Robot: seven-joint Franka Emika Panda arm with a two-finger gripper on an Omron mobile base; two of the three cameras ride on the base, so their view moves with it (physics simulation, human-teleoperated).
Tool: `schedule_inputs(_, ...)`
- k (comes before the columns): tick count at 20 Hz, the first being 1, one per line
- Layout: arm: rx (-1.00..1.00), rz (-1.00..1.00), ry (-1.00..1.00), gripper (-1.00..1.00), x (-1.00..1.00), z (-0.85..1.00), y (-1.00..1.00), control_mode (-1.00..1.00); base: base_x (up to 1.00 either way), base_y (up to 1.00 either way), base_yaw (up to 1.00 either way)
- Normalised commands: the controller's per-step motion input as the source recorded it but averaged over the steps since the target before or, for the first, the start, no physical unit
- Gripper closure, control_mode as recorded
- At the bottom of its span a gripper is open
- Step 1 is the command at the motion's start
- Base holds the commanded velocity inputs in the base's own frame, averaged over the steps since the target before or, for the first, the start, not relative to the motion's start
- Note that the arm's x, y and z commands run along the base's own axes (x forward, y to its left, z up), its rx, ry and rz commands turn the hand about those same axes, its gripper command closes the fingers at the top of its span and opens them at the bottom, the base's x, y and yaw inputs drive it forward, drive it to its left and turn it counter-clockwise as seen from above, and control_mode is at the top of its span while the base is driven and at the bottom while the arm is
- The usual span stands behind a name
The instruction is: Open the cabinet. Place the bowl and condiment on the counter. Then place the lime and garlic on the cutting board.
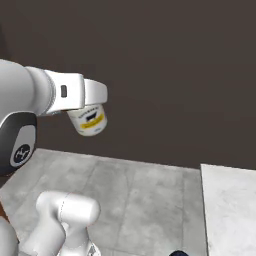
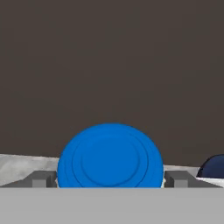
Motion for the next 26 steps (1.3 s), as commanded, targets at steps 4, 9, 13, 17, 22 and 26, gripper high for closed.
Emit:
schedule_inputs(4,0.0,0.0,0.0,1.0,0.0,0.0,0.0,1.0,-0.05,0.0,-0.72)
schedule_inputs(9,0.0,0.0,0.0,1.0,0.0,0.0,0.0,1.0,-0.02,0.22,-0.73)
schedule_inputs(13,0.0,0.0,0.0,1.0,0.0,0.0,0.0,1.0,-0.01,0.29,-0.75)
schedule_inputs(17,0.0,0.0,0.0,1.0,0.0,0.0,0.0,1.0,0.0,0.11,-0.75)
schedule_inputs(22,0.0,0.0,0.0,1.0,0.0,0.0,0.0,1.0,0.0,0.14,-0.73)
schedule_inputs(26,0.0,0.0,0.0,1.0,0.0,0.0,0.0,1.0,0.0,0.12,-0.68)
